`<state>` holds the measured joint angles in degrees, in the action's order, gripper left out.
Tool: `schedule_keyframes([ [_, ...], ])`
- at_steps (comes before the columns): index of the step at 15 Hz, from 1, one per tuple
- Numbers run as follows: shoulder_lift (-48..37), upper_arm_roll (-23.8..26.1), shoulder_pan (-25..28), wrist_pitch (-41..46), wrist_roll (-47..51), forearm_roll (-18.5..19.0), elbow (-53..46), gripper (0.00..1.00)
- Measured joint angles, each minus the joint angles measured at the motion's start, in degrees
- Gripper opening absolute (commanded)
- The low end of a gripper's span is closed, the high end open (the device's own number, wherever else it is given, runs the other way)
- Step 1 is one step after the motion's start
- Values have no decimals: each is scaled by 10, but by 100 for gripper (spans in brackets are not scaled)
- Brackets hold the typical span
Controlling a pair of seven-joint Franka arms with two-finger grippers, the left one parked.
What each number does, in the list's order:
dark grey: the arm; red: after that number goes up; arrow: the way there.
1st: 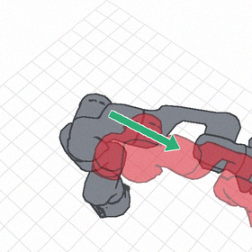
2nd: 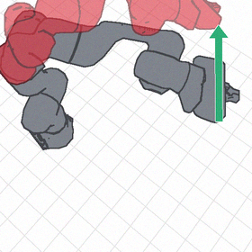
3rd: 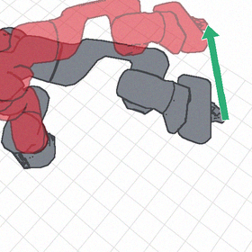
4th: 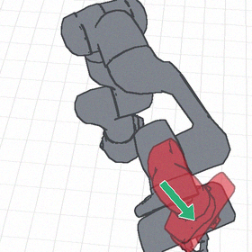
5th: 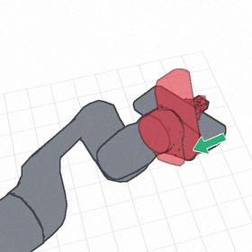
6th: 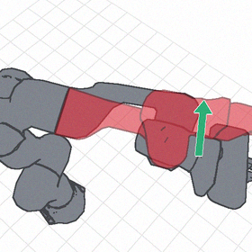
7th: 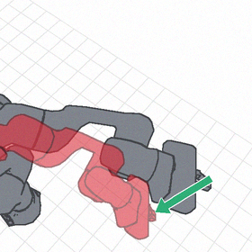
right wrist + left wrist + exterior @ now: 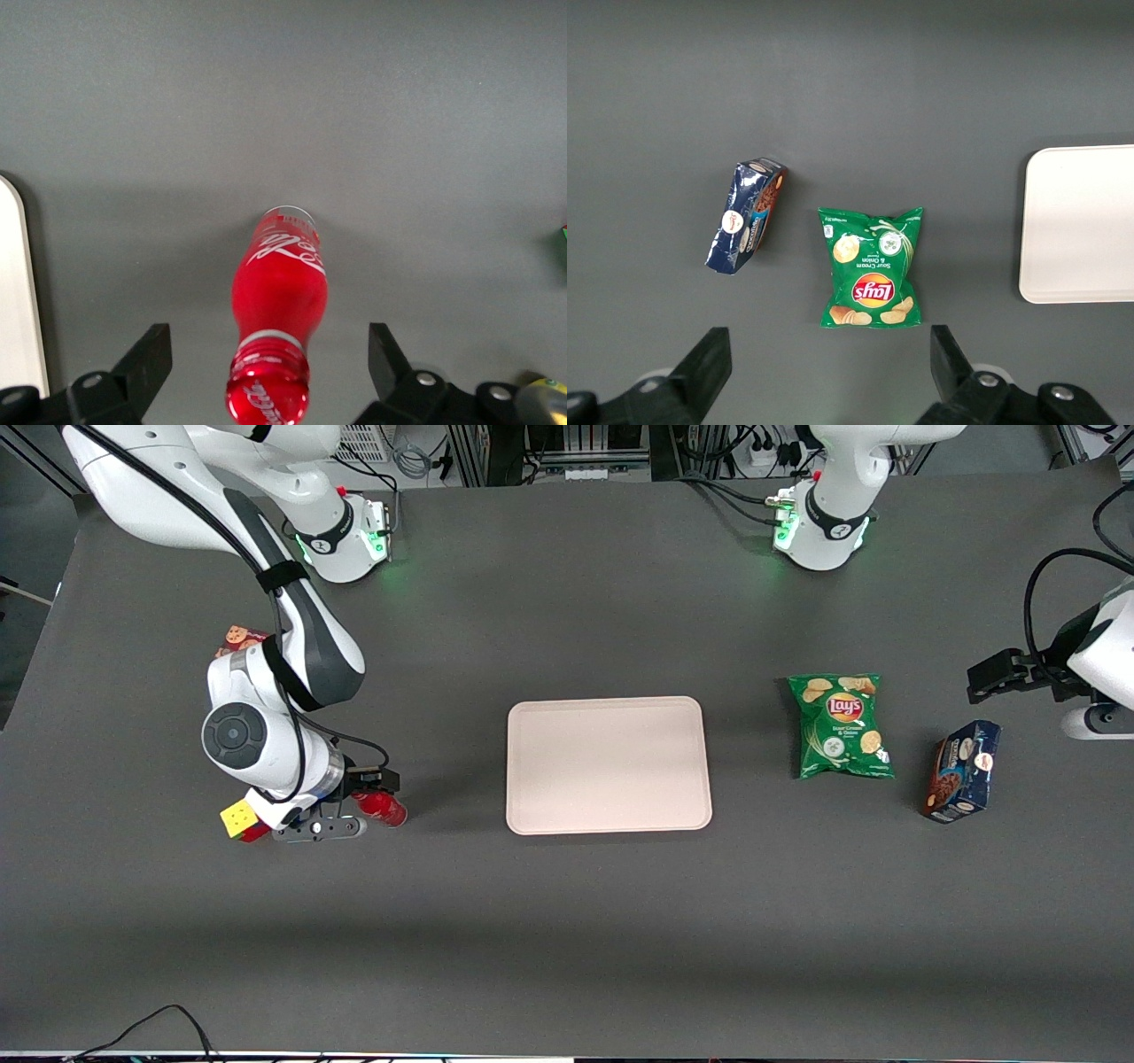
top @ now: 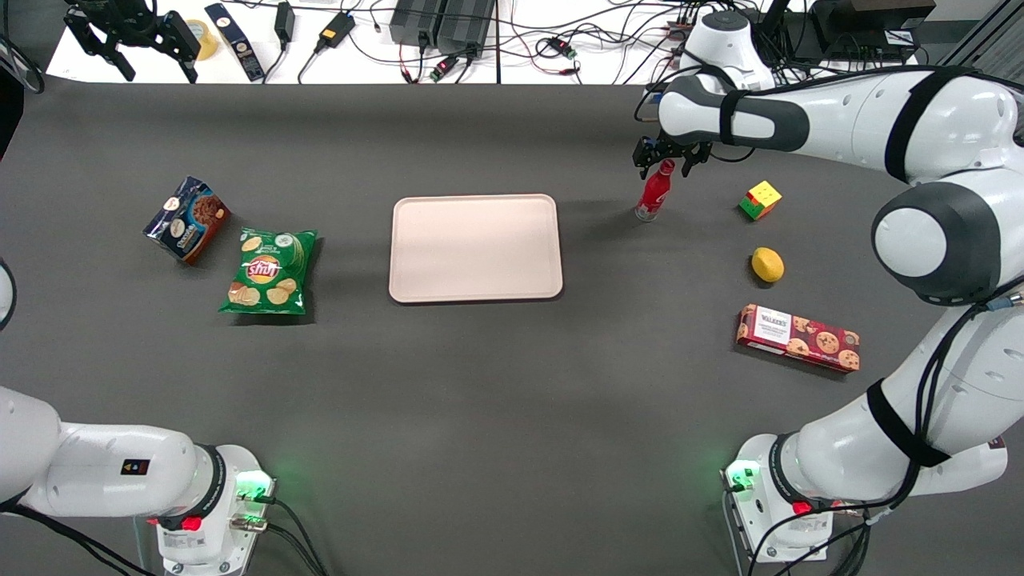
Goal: Place coke bottle on tray
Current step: 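Lower the right gripper and close it around the bottle's neck, then lift the bottle and carry it toward the white tray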
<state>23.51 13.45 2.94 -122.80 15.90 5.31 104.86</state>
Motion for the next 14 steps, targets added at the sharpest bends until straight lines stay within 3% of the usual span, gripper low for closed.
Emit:
schedule_keyframes([
  [5, -1, 0, 0, 0, 0, 1, 1, 0],
  [14, -24, 0, 0, 5, 0, 3, 0, 0],
])
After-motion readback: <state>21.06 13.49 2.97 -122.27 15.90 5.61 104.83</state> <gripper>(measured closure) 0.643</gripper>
